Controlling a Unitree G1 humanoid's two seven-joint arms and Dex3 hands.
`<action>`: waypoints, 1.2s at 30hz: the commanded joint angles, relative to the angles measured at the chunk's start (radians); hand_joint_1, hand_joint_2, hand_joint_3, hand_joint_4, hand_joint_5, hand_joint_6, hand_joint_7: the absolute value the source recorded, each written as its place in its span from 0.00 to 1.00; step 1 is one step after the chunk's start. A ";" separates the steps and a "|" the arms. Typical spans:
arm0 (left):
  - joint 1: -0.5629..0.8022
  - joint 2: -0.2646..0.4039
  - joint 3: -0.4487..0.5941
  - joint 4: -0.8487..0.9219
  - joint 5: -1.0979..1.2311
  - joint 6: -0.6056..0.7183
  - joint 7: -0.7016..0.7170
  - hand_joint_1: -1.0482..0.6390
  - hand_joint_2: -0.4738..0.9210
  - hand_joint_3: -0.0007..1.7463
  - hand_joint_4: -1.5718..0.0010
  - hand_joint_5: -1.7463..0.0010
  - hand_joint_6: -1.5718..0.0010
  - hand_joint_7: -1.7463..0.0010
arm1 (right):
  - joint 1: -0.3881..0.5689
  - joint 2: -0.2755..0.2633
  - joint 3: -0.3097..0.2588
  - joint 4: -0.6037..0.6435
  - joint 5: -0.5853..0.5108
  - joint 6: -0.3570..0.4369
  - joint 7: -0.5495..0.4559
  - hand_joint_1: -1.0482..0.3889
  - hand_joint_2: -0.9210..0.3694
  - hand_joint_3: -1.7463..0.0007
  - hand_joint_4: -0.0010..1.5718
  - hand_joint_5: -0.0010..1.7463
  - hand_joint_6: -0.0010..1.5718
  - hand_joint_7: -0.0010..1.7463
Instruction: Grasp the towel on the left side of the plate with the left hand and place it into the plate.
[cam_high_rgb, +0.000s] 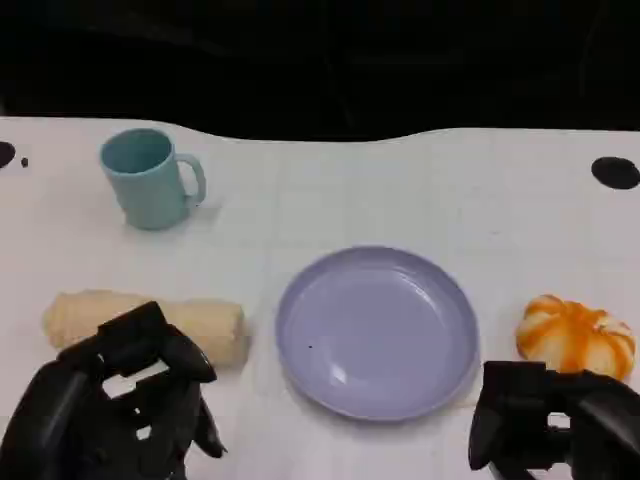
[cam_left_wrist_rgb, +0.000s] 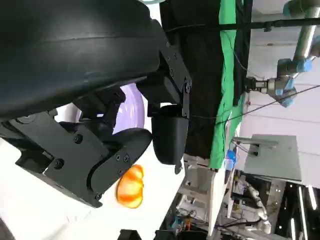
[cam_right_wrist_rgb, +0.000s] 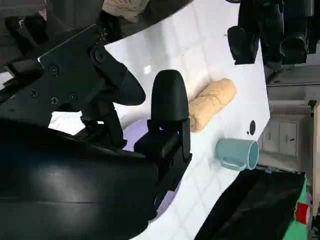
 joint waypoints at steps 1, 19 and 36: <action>-0.002 0.009 0.008 -0.001 -0.004 0.005 0.012 0.54 0.66 0.74 0.42 0.07 0.47 0.18 | -0.008 -0.013 -0.003 -0.010 -0.001 0.003 -0.001 0.70 0.32 0.28 0.46 1.00 0.41 0.87; -0.004 0.013 0.010 0.001 -0.007 0.006 0.010 0.54 0.66 0.73 0.42 0.07 0.48 0.18 | -0.009 -0.017 -0.006 -0.012 -0.001 0.012 -0.002 0.70 0.32 0.29 0.46 1.00 0.40 0.86; -0.014 -0.007 0.024 -0.014 -0.010 0.014 0.041 0.51 0.74 0.56 0.48 0.20 0.47 0.38 | -0.003 -0.015 -0.004 -0.019 -0.001 0.018 -0.005 0.68 0.32 0.29 0.46 0.99 0.41 0.86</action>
